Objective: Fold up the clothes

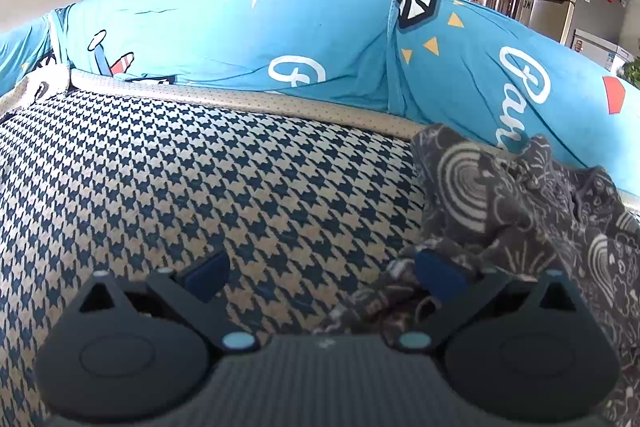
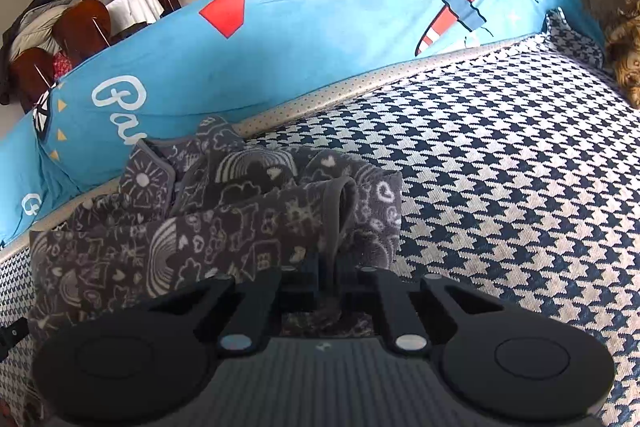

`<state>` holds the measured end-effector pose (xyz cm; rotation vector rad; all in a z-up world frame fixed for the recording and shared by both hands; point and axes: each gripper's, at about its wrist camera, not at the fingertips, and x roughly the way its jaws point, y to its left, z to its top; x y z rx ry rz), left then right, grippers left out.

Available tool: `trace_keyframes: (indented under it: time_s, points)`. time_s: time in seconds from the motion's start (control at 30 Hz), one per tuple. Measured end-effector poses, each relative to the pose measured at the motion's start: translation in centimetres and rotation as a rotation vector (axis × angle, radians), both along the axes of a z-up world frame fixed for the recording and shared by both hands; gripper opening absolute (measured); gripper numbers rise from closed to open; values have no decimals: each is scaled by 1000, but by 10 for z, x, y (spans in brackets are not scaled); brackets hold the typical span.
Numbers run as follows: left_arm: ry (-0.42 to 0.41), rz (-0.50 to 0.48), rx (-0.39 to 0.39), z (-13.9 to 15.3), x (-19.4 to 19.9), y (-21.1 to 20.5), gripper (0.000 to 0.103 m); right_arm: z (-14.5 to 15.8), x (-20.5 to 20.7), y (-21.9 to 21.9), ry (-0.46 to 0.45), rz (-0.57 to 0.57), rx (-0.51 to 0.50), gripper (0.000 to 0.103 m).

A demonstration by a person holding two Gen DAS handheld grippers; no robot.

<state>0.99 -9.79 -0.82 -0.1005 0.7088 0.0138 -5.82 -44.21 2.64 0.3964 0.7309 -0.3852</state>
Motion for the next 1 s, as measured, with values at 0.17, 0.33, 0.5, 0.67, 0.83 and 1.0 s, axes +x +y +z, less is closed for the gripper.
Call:
trace_keyframes:
  time_s: [0.17, 0.33, 0.5, 0.67, 0.83, 1.0]
  points:
    - [4, 19, 9, -1, 1, 1, 103, 24, -17, 8, -29, -31, -12, 7]
    - [18, 55, 14, -2, 4, 6, 103, 34, -35, 16, 1, -74, -42, 8]
    - [24, 73, 3, -3, 6, 9, 103, 33, -26, 30, -47, -2, 2, 14]
    - [22, 54, -13, 0, 7, 9, 103, 32, -16, 43, -94, 70, 47, 15]
    - [29, 21, -31, 0, 6, 6, 103, 30, -7, 57, -142, 141, 92, 15]
    - [41, -6, -32, -1, 7, 3, 103, 23, 14, 85, -164, 271, 111, 15]
